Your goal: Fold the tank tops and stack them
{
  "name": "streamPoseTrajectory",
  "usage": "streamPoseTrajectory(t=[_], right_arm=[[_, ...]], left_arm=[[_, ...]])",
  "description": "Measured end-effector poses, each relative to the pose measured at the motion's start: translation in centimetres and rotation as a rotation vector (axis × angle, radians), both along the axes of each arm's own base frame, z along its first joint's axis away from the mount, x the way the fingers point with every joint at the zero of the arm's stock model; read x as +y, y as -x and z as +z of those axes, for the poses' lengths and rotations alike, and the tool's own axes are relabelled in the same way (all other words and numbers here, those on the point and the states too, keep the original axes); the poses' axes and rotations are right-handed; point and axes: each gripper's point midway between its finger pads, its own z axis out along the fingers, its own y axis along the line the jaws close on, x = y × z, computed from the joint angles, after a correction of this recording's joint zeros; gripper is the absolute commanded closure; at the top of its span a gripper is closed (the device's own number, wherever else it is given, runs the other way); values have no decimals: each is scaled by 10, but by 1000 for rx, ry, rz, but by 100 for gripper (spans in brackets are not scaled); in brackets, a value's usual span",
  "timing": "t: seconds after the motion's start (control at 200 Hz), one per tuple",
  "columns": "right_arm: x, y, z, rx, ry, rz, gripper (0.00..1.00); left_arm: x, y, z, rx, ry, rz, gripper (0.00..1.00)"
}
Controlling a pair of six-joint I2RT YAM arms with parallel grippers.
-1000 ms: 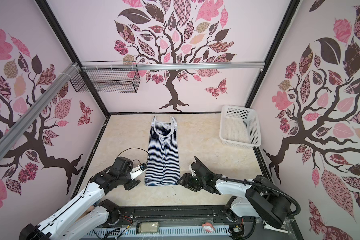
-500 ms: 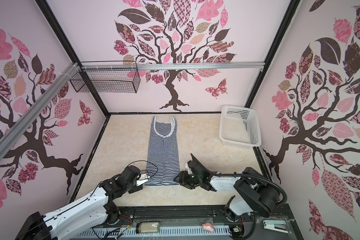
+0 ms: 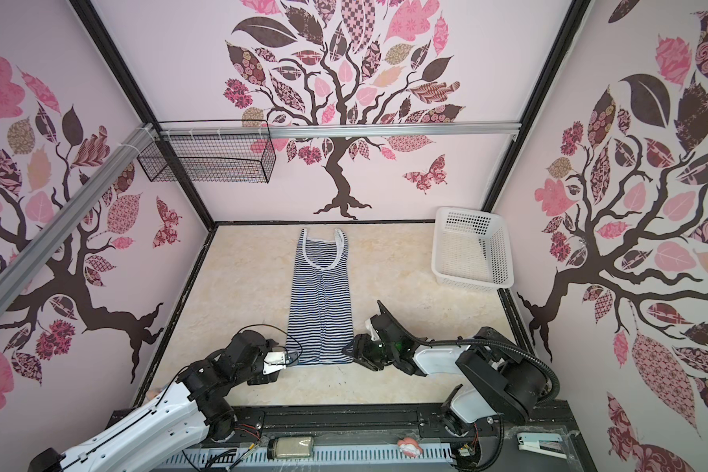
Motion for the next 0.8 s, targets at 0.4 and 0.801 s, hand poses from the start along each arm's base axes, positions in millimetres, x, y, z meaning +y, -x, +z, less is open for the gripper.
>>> streamPoseTrajectory(t=[0.4,0.801], right_arm=[[7,-5,0,12,-52,-12,40],[7,-5,-1,26,-54,-16,44]], left_arm=[[-8,0,-25,3,-85,-93,31],[-20,-8,-25,-66,-71,-127,35]])
